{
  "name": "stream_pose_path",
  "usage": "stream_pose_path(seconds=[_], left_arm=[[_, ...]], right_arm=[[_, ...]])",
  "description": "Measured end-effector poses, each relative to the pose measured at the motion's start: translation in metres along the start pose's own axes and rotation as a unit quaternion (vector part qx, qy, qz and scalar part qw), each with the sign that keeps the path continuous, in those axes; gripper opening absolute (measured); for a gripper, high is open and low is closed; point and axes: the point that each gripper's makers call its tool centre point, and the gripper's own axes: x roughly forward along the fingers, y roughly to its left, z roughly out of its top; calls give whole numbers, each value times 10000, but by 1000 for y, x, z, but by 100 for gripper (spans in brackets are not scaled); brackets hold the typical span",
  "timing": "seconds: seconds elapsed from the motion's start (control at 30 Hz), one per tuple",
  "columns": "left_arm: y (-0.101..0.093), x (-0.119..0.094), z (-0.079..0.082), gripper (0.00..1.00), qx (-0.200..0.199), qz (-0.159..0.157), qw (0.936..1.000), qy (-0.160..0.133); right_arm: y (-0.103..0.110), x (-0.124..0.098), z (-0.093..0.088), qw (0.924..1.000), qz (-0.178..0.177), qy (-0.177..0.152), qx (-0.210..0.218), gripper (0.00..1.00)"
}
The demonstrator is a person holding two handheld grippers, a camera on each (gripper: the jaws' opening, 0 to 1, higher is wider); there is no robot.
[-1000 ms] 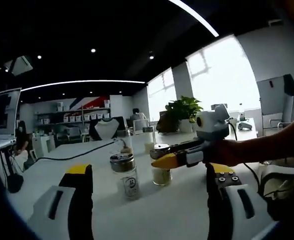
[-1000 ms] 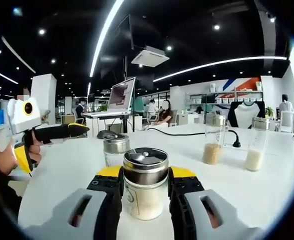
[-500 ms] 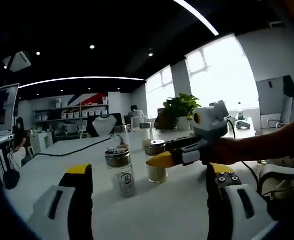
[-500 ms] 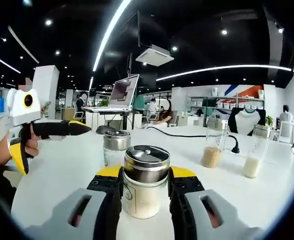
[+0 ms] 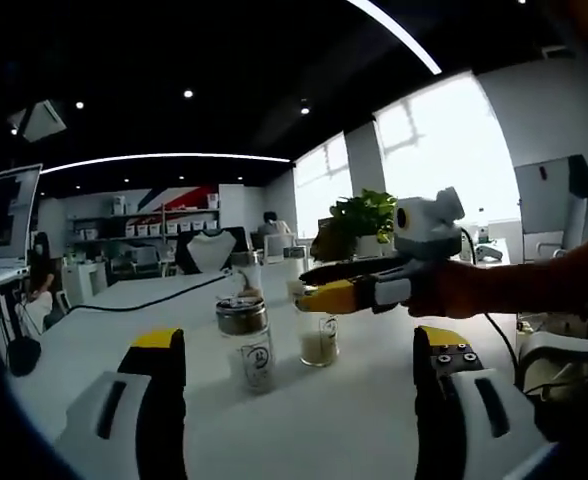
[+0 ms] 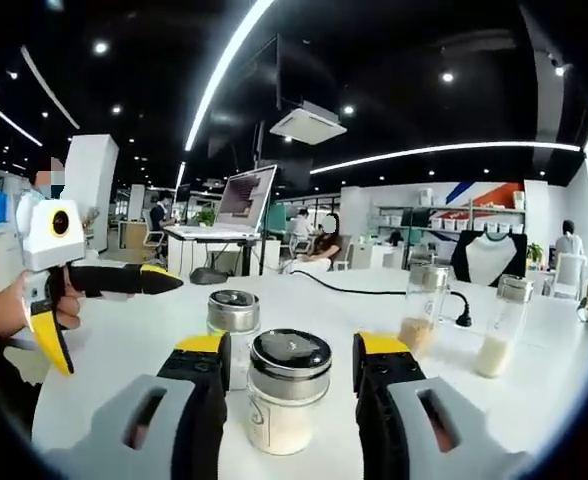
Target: Rotate the seasoning bottle until the label or dispensing opening points toward the visible target arrow and the bottle remains upright within the marked orientation range
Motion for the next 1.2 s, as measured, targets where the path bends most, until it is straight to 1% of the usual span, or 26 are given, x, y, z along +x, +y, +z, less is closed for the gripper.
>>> stream_pose_path(seconds=[0.1,0.2,0.27,0.43,0.47,0.5,0.57,0.67,0.7,0.73,0.77,0.83,1.0,1.13,1.2], left_arm=[[0,0,-1,100,-19,-12,10000,20],[1,0,-1,100,-39,-24,10000,19],[1,0,-1,100,-49,-23,10000,12],[1,-1,-1,100,-75,-31,10000,21],[1,-1,-1,100,-78,-34,10000,23],[2,-1,-1,100,-80,-37,10000,14],[2,-1,0,100,-81,-41,10000,15],[2,-1,-2,100,-101,-65,9999,52],[3,-1,-2,100,-129,-85,9999,70],[3,-1,-2,100,-156,-101,9998,72],[3,-2,-2,100,-161,-93,9998,71],[4,-2,-2,100,-155,-89,9998,78],[8,-3,1,100,-160,-76,9998,57],[9,-3,1,100,-168,-74,9998,58],[9,-3,0,100,-167,-74,9998,64]], right_arm=[[-2,1,7,10000,-47,-22,1,54],[-10,0,15,9998,-172,-71,70,53],[-21,0,21,9995,-302,-100,90,52],[-37,4,27,9989,-469,-38,73,57],[-46,7,30,9986,-528,-60,73,57],[-50,9,32,9984,-555,-62,81,58],[-56,11,32,9979,-641,-36,78,68],[-68,16,30,9970,-771,104,-19,74],[-77,19,28,9961,-870,160,-38,78],[-84,22,28,9950,-979,182,-5,86],[-93,31,25,9948,-972,207,200,89],[-98,37,21,9951,-927,221,251,87],[-119,51,13,9937,-1030,192,389,85],[-142,64,4,9911,-1263,257,325,75],[-149,71,0,9907,-1291,272,327,73]])
